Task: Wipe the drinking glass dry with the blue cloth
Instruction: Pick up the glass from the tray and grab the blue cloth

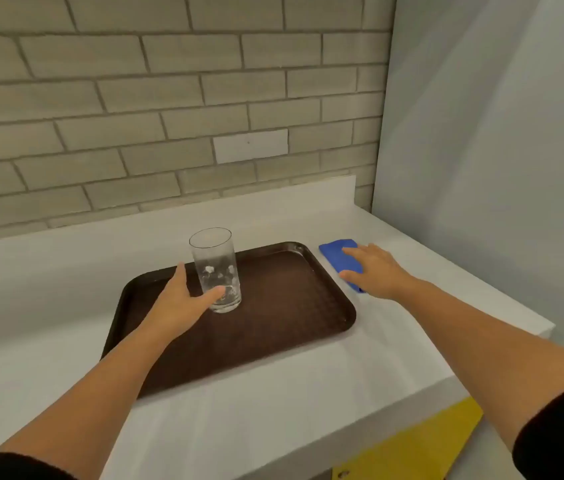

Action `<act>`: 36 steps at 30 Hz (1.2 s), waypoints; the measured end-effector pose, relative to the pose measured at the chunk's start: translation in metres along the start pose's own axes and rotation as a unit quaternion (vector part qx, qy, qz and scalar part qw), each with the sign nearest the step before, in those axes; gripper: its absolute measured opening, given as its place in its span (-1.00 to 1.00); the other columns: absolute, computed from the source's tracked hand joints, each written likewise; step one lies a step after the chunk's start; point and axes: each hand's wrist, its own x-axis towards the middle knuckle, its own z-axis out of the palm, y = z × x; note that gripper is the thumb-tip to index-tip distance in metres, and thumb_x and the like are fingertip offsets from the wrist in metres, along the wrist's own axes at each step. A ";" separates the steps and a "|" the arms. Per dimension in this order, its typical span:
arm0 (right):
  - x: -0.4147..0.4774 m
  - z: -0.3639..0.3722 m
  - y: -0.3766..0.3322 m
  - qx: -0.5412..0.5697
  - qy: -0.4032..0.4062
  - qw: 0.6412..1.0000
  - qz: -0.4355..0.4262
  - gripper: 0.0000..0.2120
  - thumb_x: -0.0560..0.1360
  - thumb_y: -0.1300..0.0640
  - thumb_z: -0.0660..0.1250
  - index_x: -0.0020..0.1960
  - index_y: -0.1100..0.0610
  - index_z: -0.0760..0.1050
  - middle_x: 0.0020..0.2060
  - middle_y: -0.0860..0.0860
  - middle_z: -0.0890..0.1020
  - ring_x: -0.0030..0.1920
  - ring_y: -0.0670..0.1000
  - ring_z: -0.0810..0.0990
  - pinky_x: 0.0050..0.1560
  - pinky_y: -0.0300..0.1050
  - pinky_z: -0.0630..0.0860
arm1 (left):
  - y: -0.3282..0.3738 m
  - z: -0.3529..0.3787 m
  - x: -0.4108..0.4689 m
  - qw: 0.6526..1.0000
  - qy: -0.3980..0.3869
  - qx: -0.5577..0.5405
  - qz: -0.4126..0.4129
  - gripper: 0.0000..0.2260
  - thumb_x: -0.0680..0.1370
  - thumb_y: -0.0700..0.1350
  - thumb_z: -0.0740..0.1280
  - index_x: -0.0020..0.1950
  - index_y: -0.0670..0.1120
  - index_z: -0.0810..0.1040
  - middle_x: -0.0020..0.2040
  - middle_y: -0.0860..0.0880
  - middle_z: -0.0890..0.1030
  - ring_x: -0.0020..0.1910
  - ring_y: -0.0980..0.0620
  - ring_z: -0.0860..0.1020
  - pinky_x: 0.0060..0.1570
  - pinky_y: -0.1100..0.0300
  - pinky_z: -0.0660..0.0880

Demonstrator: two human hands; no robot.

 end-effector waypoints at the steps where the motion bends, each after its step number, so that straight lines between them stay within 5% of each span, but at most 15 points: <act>1: 0.007 0.003 0.001 -0.005 -0.001 1.000 0.008 -0.44 0.53 -0.08 0.12 0.46 0.05 0.07 0.50 0.10 0.12 0.50 0.12 0.01 0.48 0.08 0.01 | -0.002 0.002 0.007 1.000 0.012 -0.009 0.002 -0.15 0.45 0.09 0.35 0.54 -0.09 -0.12 0.57 -0.08 0.05 0.53 -0.07 0.12 0.43 0.04 0.13; 8: 0.062 0.022 0.017 -0.009 -0.032 0.999 0.040 -0.43 0.54 -0.07 0.10 0.47 0.09 0.04 0.51 0.12 0.10 0.51 0.12 0.00 0.48 0.05 0.00 | -0.033 0.026 0.057 0.997 0.042 -0.068 -0.016 -0.10 0.36 0.06 0.45 0.54 -0.05 0.00 0.52 -0.05 0.23 0.48 -0.05 0.23 0.41 0.00 0.20; 13: 0.094 0.035 0.028 -0.013 -0.061 0.997 0.038 -0.41 0.54 -0.06 0.12 0.47 0.12 0.02 0.51 0.13 0.08 0.51 0.13 -0.01 0.49 0.07 0.02 | -0.033 0.040 0.067 0.994 0.033 -0.105 0.004 -0.27 0.34 -0.07 0.50 0.43 0.06 0.23 0.17 0.15 0.41 0.15 0.12 0.40 0.15 0.19 0.30; 20: 0.119 0.053 0.042 -0.067 -0.122 0.989 0.057 -0.39 0.54 -0.10 0.09 0.48 0.06 -0.05 0.52 0.13 0.00 0.51 0.20 -0.09 0.48 0.12 0.01 | -0.044 0.051 0.084 0.988 0.065 -0.136 -0.043 -0.19 0.28 -0.08 0.55 0.43 0.02 0.23 0.19 0.06 0.47 0.18 0.03 0.47 0.22 0.13 0.38; 26: 0.127 0.062 0.051 -0.107 -0.067 0.991 0.052 -0.50 0.53 -0.10 0.09 0.43 -0.02 0.14 0.47 0.14 0.15 0.42 0.20 0.21 0.37 0.11 0.23 | -0.041 0.057 0.086 0.980 0.104 -0.155 -0.061 -0.39 0.28 -0.12 0.54 0.28 -0.09 0.43 0.07 0.03 0.54 0.01 0.07 0.52 -0.16 0.39 0.38; 36: 0.134 0.063 0.048 -0.039 0.040 0.998 0.032 -0.70 0.46 0.42 0.06 0.14 0.27 0.40 0.06 0.26 0.51 0.03 0.22 0.45 0.03 0.03 0.41 | -0.034 0.066 0.076 0.969 0.152 -0.186 -0.057 -0.43 0.29 -0.11 0.53 0.26 -0.09 0.43 0.09 0.00 0.58 0.01 0.06 0.57 -0.03 0.29 0.44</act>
